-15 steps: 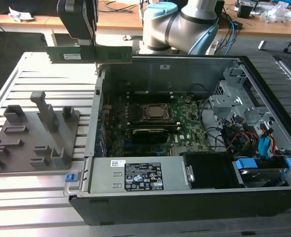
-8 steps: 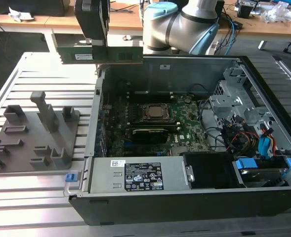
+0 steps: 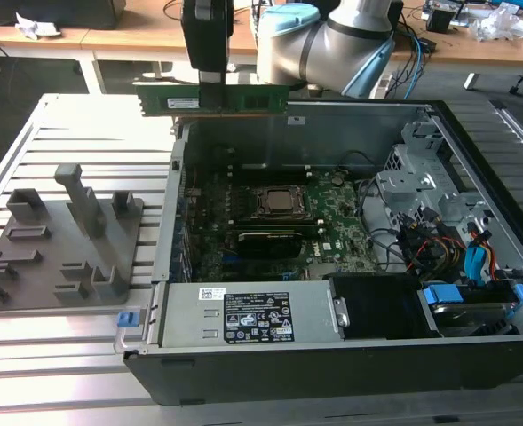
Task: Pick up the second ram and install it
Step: 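Pick up the second ram and move it above second insertion slot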
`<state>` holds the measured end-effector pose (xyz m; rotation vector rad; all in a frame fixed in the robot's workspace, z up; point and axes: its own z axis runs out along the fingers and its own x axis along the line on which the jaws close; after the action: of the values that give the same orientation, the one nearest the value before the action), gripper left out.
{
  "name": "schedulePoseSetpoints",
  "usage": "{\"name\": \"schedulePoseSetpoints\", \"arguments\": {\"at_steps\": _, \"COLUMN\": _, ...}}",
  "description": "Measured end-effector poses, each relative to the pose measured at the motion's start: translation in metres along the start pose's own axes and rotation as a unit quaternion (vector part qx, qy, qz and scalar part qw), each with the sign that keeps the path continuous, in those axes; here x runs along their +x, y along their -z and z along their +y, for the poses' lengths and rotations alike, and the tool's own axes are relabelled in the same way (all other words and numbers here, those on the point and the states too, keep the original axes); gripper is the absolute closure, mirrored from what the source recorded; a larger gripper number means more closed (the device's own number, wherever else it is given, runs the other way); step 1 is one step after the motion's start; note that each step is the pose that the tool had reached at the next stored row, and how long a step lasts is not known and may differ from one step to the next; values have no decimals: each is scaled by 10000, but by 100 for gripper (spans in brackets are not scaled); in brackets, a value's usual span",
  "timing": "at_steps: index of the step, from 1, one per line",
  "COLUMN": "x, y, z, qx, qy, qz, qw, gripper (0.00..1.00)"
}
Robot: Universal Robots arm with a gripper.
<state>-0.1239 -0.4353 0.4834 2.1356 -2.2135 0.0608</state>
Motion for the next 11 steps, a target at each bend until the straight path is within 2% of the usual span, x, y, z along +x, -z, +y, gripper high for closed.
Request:
{"name": "schedulePoseSetpoints", "arguments": {"at_steps": 3, "x": -13, "y": 3, "z": -109, "qx": 1, "qy": -1, "qz": 25, "qw": 10000, "gripper": 86}}
{"name": "schedulePoseSetpoints", "arguments": {"at_steps": 5, "x": -15, "y": 3, "z": -134, "qx": -2, "qy": 0, "qz": 16, "qw": 10000, "gripper": 86}}
{"name": "schedulePoseSetpoints", "arguments": {"at_steps": 6, "x": -16, "y": 1, "z": -142, "qx": -6, "qy": 2, "qz": -121, "qw": 9999, "gripper": 86}}
{"name": "schedulePoseSetpoints", "arguments": {"at_steps": 7, "x": -16, "y": 1, "z": -146, "qx": -12, "qy": 4, "qz": -287, "qw": 9996, "gripper": 86}}
{"name": "schedulePoseSetpoints", "arguments": {"at_steps": 8, "x": -16, "y": 1, "z": -148, "qx": -14, "qy": 5, "qz": -371, "qw": 9993, "gripper": 86}}
{"name": "schedulePoseSetpoints", "arguments": {"at_steps": 9, "x": -16, "y": 1, "z": -151, "qx": -19, "qy": 6, "qz": -473, "qw": 9989, "gripper": 86}}
{"name": "schedulePoseSetpoints", "arguments": {"at_steps": 10, "x": -17, "y": -2, "z": -157, "qx": -23, "qy": 9, "qz": -611, "qw": 9981, "gripper": 86}}
{"name": "schedulePoseSetpoints", "arguments": {"at_steps": 11, "x": -33, "y": -14, "z": -196, "qx": -23, "qy": 9, "qz": -578, "qw": 9983, "gripper": 86}}
